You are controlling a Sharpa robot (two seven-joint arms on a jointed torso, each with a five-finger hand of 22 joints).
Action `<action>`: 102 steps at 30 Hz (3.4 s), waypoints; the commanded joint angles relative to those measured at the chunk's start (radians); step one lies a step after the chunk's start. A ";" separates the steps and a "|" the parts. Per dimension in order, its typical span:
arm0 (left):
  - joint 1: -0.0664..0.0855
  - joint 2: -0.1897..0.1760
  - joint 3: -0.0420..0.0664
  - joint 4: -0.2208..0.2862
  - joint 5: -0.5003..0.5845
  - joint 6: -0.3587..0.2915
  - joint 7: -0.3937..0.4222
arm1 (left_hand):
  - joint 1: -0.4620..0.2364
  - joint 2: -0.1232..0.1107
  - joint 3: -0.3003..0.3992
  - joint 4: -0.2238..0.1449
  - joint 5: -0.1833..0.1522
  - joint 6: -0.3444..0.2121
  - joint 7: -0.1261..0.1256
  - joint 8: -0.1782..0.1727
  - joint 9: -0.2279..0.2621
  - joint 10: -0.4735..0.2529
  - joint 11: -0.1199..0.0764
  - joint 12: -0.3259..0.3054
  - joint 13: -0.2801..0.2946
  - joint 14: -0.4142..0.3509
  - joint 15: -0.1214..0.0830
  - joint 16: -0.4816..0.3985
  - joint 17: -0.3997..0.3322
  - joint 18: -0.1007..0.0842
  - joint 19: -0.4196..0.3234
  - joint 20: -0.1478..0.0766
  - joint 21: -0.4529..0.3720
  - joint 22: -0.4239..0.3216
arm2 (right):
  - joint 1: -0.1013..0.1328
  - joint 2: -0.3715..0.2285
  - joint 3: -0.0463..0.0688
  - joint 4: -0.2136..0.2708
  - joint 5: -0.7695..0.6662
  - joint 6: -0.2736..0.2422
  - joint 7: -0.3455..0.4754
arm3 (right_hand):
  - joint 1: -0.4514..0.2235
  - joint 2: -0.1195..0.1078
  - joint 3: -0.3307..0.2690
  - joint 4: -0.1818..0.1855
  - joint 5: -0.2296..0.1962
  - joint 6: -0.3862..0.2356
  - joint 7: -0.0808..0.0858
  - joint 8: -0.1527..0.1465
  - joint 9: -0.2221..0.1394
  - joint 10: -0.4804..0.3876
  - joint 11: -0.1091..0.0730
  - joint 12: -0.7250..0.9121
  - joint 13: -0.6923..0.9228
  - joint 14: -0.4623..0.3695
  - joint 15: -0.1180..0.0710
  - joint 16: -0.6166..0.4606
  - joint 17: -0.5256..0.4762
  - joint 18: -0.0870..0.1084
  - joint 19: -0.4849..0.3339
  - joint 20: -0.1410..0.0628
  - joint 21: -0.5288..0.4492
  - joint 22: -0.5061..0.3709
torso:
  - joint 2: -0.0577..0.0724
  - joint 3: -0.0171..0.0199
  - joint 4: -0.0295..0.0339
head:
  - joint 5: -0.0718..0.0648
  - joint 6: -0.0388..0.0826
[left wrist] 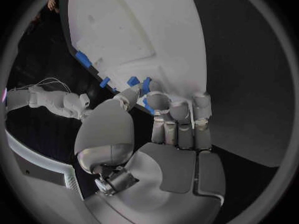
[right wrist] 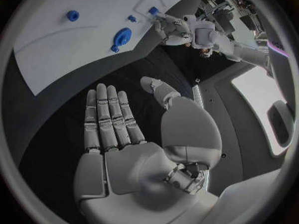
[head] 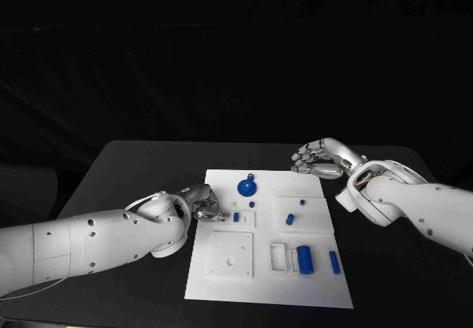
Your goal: Assemble the parts on the task board
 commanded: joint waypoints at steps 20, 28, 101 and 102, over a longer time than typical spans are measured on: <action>-0.004 0.006 -0.003 -0.004 0.007 0.011 -0.011 | -0.026 -0.037 0.001 0.075 -0.014 0.003 0.002 -0.002 0.001 -0.001 -0.006 0.004 -0.005 0.004 -0.014 0.001 -0.002 0.005 0.008 -0.135 -0.002 0.012 | 0.000 0.000 0.000 0.002 -0.002 0.011 0.011 | -0.007 -0.003 0.001 0.007 0.005 -0.006 -0.001 0.006 -0.002 0.008 0.000 -0.007 -0.001 0.006 0.000 -0.006 -0.002 -0.001 0.000 0.003 -0.006 0.002 | 0.000 0.0003 -0.0005 | 0.001 0.001; -0.004 0.007 -0.003 -0.004 0.007 0.005 -0.011 | -0.045 -0.046 -0.002 0.121 -0.016 0.002 0.002 -0.002 0.002 -0.002 -0.006 0.006 -0.006 0.003 -0.014 0.002 -0.003 0.007 0.006 -0.135 -0.002 0.013 | 0.000 0.000 0.000 0.002 -0.002 0.011 0.011 | -0.006 -0.002 0.001 0.007 0.007 -0.006 -0.001 0.006 -0.002 0.008 0.000 -0.008 -0.001 0.006 0.000 -0.006 -0.002 0.000 0.000 0.003 -0.006 0.002 | 0.000 0.0003 0.0002 | 0.000 0.002; -0.001 -0.031 0.009 -0.009 0.191 -0.088 0.027 | -0.230 -0.072 0.011 0.309 -0.199 -0.055 0.016 -0.035 -0.009 -0.033 0.003 -0.026 -0.033 -0.029 -0.016 -0.030 -0.024 0.017 -0.020 -0.133 -0.019 0.008 | -0.001 0.000 0.000 -0.002 -0.002 0.012 0.012 | -0.006 -0.003 0.001 0.010 0.018 -0.006 -0.002 0.007 -0.003 0.011 0.000 -0.012 -0.001 0.007 0.001 -0.007 -0.003 0.001 0.000 0.004 -0.007 0.005 | 0.000 0.0000 0.0002 | -0.005 0.004; -0.001 -0.032 0.009 -0.011 0.199 -0.095 0.036 | -0.228 -0.069 0.020 0.308 -0.192 -0.066 0.019 -0.042 -0.012 -0.036 0.005 -0.033 -0.036 -0.032 -0.013 -0.035 -0.027 0.016 -0.023 -0.131 -0.022 0.007 | -0.001 0.000 0.000 -0.003 -0.002 0.012 0.012 | -0.006 -0.003 0.001 0.010 0.018 -0.006 -0.002 0.007 -0.003 0.011 0.000 -0.012 -0.001 0.007 0.001 -0.007 -0.003 0.001 0.000 0.004 -0.007 0.005 | 0.000 0.0004 -0.0001 | -0.005 0.004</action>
